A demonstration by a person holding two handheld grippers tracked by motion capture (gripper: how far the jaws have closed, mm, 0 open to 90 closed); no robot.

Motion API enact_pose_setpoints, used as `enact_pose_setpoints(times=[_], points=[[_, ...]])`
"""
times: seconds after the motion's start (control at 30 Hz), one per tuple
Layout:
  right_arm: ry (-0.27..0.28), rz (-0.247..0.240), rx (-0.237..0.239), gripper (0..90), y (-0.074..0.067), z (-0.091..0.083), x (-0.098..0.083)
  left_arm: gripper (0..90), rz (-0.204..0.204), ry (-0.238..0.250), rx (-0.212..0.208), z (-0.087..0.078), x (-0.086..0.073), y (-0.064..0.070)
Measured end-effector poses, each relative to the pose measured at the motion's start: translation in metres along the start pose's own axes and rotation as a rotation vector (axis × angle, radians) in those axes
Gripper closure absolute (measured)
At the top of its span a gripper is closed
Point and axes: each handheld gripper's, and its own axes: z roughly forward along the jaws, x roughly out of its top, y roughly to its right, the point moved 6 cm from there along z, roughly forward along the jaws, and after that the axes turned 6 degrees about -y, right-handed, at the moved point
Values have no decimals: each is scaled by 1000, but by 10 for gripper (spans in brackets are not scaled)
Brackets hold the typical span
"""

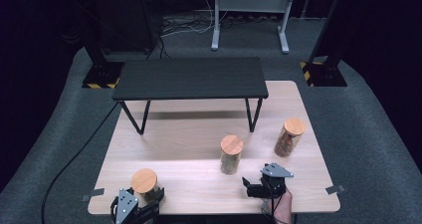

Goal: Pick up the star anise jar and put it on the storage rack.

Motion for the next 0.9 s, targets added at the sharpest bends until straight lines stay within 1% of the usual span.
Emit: enact_pose_setpoints(times=[0.37, 0.53, 0.7, 0.9], points=[[-2, -1, 6, 12, 1, 1, 0, 249, 6, 1, -22, 0, 0, -1], [-3, -1, 3, 12, 1, 1, 0, 250, 14, -2, -35, -1, 1, 0], [-7, -2, 7, 11, 1, 1, 0, 250, 23, 4, -43, -1, 5, 2], [-7, -3, 10, 11, 1, 1, 0, 250, 25, 7, -45, 1, 9, 0]])
